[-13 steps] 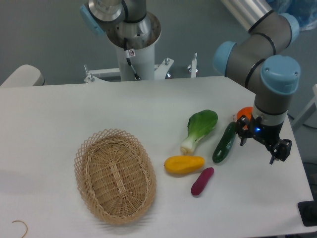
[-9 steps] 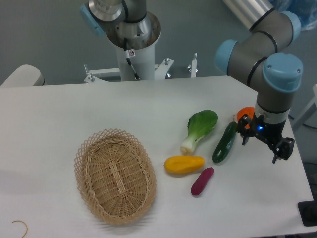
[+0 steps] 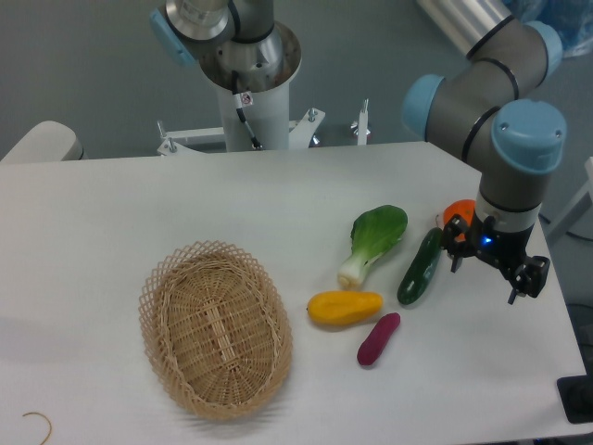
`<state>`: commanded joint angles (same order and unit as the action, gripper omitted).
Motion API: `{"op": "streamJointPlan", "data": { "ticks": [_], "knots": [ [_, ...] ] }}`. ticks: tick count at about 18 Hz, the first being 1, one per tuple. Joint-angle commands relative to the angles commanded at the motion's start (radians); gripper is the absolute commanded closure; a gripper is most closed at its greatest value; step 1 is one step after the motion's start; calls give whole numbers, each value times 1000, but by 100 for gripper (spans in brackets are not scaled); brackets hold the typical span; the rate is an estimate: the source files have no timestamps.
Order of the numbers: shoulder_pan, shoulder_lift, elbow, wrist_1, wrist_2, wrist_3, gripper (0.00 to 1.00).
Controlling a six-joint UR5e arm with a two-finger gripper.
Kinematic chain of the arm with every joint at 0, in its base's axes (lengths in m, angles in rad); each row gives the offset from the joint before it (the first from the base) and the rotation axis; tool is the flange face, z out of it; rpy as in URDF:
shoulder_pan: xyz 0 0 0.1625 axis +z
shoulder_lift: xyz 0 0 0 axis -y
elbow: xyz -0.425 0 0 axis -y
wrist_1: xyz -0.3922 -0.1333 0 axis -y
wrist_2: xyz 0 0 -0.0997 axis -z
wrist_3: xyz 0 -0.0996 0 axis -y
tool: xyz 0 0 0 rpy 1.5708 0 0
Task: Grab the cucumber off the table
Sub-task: 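Move the open gripper over the green cucumber and lower around it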
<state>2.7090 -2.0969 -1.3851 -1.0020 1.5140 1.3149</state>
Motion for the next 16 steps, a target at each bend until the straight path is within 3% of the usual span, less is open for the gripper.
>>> {"op": "streamJointPlan", "data": {
  "ticks": [4, 10, 16],
  "knots": [
    [-17, -17, -52, 88, 8, -100, 0],
    [-15, -37, -86, 109, 26, -166, 0],
    [-11, -48, -173, 233, 121, -158, 0]
  ]
}}
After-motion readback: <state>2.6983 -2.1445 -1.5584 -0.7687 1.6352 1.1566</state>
